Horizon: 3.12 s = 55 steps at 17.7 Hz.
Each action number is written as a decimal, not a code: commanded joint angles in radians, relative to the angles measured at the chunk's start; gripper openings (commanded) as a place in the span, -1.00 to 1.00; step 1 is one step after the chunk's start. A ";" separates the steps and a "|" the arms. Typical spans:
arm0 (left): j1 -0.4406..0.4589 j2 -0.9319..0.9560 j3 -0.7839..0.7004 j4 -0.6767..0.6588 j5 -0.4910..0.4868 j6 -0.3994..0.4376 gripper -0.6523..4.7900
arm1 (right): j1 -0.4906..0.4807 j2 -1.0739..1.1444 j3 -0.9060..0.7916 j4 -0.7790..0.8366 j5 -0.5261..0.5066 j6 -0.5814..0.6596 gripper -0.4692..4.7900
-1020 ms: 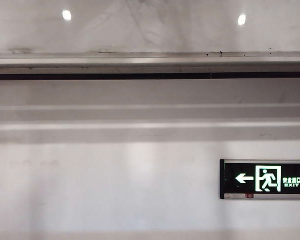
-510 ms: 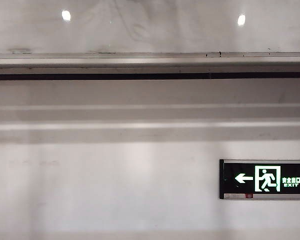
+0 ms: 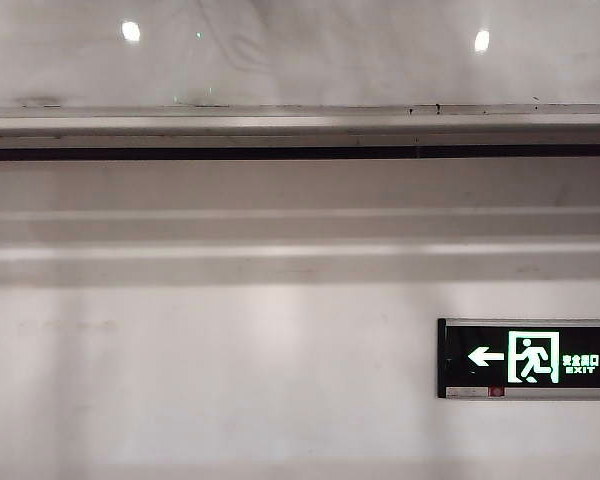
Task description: Wipe the whiteboard clean using the black magnetic whiteboard eraser attached to the whiteboard.
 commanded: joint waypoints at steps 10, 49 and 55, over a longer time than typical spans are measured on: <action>0.044 0.003 0.002 -0.045 0.124 0.000 -0.36 | 0.003 -0.002 0.003 0.002 -0.002 -0.002 -0.84; -0.082 0.059 0.229 -0.330 0.085 0.071 -0.36 | 0.005 -0.008 0.003 -0.052 -0.002 0.010 -0.84; -0.074 0.069 0.229 -0.270 0.055 0.040 -0.36 | 0.041 -0.008 0.003 -0.060 -0.001 0.009 -0.84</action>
